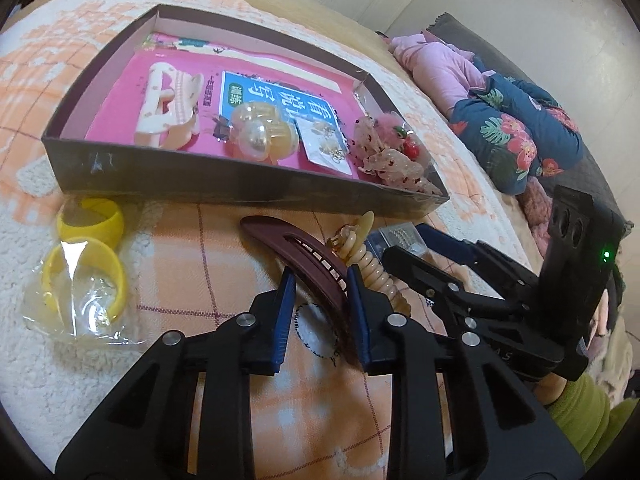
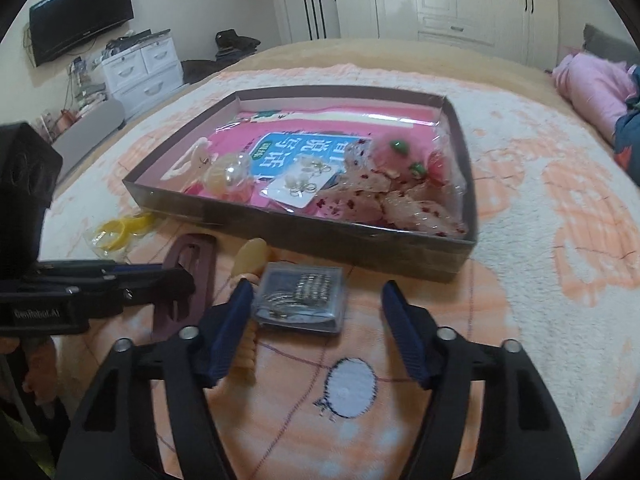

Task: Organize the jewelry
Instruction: 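Grasp the dark red claw clip with the left gripper while the right grasps the silver hairpin card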

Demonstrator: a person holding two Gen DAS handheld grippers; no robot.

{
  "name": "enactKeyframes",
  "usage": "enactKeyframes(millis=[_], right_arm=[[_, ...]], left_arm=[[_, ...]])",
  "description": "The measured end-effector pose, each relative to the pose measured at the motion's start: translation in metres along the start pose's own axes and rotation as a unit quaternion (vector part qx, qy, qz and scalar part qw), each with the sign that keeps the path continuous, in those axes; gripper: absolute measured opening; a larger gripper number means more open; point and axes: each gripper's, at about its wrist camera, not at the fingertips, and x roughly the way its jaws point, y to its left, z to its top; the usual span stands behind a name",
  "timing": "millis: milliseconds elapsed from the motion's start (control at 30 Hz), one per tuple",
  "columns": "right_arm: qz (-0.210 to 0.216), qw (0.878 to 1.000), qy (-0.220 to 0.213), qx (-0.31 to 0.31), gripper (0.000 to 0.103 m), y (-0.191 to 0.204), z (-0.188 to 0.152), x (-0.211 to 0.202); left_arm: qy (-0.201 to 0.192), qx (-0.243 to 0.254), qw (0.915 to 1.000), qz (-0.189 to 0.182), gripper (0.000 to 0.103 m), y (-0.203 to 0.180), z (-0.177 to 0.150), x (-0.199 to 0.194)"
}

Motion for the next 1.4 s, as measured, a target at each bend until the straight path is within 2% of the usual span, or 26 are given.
enactKeyframes(millis=[133, 200, 500, 567, 600, 667, 733, 900, 1133, 1400], right_arm=[[0.002, 1.0, 0.02, 0.003, 0.058, -0.002, -0.001, 0.009], [0.001, 1.0, 0.014, -0.003, 0.047, 0.001, -0.001, 0.007], [-0.02, 1.0, -0.021, 0.012, 0.047, -0.016, -0.009, -0.021], [-0.027, 0.999, -0.028, 0.015, 0.047, -0.02, -0.011, -0.028], [-0.03, 0.999, -0.032, 0.016, 0.047, -0.021, -0.011, -0.031], [-0.032, 0.999, -0.039, 0.019, 0.047, -0.023, -0.012, -0.037], [-0.035, 0.998, -0.048, 0.019, 0.047, -0.022, -0.013, -0.043], [-0.033, 0.997, -0.064, 0.011, 0.047, -0.015, -0.013, -0.057], [-0.028, 0.997, -0.077, -0.001, 0.047, -0.001, -0.01, -0.068], [-0.02, 0.995, -0.096, -0.017, 0.047, 0.022, 0.003, -0.077]], left_arm=[[0.003, -0.01, 0.9999, -0.01, 0.022, 0.002, 0.001, 0.003], [0.005, -0.014, 0.9998, -0.014, 0.024, 0.003, 0.0, 0.005], [0.007, -0.007, 0.9999, -0.009, 0.028, -0.002, 0.001, 0.013], [0.009, 0.007, 0.9999, -0.003, 0.023, -0.006, 0.001, 0.015], [0.012, 0.014, 0.9998, -0.003, 0.018, -0.009, 0.001, 0.016], [0.011, 0.027, 0.9996, 0.006, 0.017, -0.015, 0.001, 0.016], [0.007, 0.036, 0.9993, -0.001, 0.012, -0.021, 0.0, 0.012], [-0.012, 0.063, 0.9979, -0.007, 0.006, -0.036, -0.002, -0.004], [-0.046, 0.07, 0.9965, -0.006, 0.005, -0.037, 0.005, -0.029], [-0.106, 0.078, 0.9907, 0.032, 0.005, -0.028, 0.017, -0.063]])
